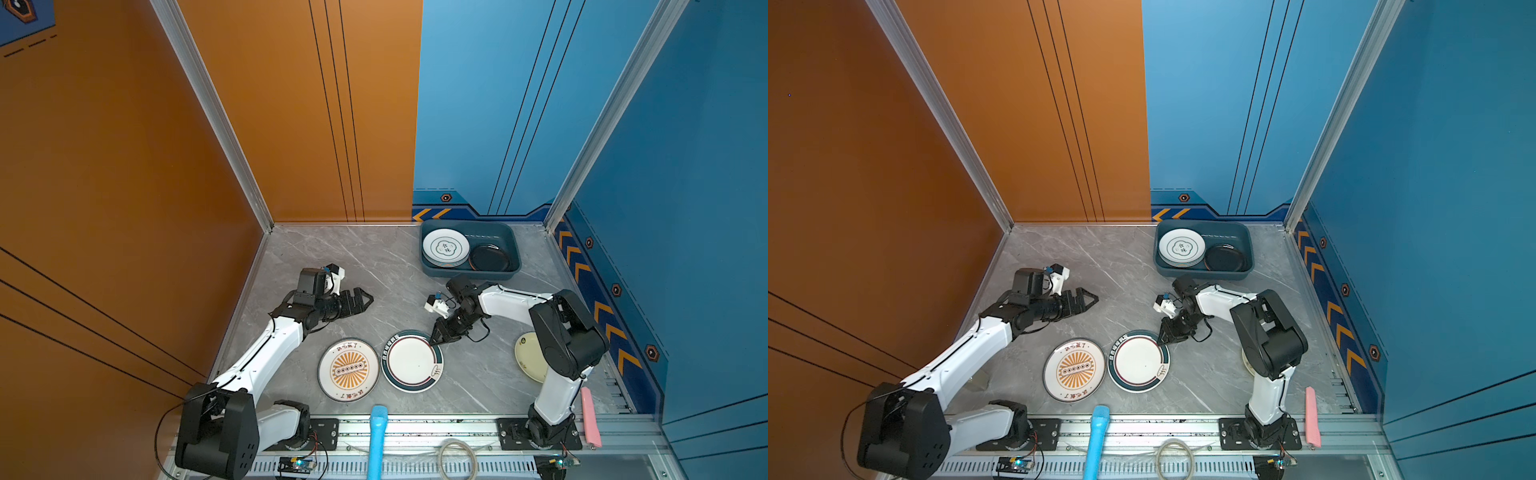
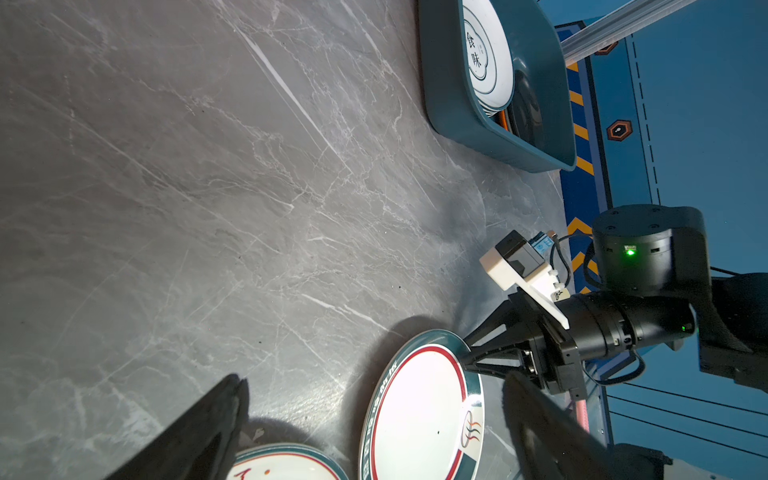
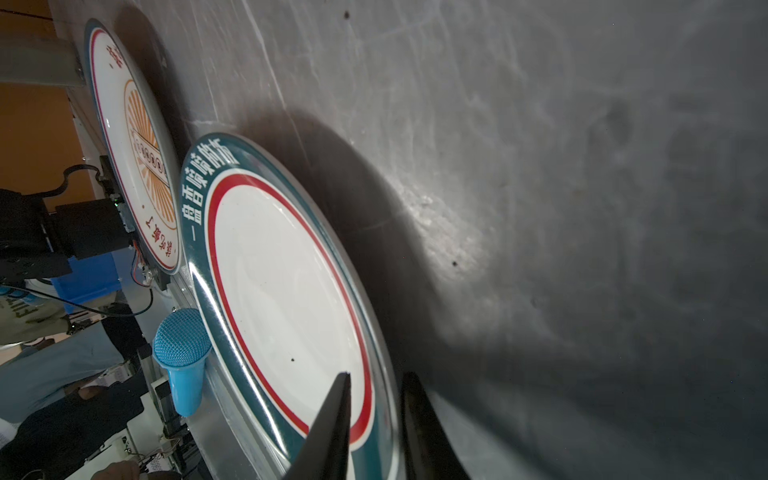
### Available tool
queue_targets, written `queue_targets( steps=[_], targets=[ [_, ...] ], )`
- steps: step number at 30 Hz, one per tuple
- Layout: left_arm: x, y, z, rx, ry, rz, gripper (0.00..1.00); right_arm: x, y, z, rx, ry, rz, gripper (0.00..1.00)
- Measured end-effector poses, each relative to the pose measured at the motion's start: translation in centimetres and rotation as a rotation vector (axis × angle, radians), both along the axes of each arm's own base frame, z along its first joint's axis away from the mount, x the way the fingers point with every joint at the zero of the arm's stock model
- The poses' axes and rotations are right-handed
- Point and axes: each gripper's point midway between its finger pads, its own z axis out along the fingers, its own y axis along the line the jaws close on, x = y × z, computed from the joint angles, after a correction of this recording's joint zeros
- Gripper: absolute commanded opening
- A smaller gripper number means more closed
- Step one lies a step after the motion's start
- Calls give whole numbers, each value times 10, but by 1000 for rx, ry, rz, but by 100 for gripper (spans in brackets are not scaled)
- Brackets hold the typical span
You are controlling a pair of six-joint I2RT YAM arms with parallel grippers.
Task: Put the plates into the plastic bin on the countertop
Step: 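Move the right gripper to the white green-rimmed plate and grasp its rim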
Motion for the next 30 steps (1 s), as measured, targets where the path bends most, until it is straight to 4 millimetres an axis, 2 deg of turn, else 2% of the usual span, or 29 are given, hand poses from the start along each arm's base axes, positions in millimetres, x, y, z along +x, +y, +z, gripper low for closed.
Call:
queue_targets(
  steps=[6, 10, 13, 20, 27, 30],
  targets=[
    [0, -1, -2, 5, 4, -3, 98, -2, 0, -3, 12, 3, 1, 14],
    [-1, -3, -2, 6, 2, -7, 98, -5, 0, -5, 18, 9, -2, 19],
    [-1, -3, -2, 6, 2, -8, 98, -8, 1, -7, 28, 14, -2, 19],
    [0, -3, -3, 9, 3, -8, 98, -11, 5, -6, 70, 27, -3, 6],
    [0, -6, -4, 13, 3, -14, 98, -12, 7, -2, 99, 36, -11, 0],
    [1, -9, -4, 9, -4, -18, 98, -12, 4, 8, 112, 24, -31, 0]
  ],
)
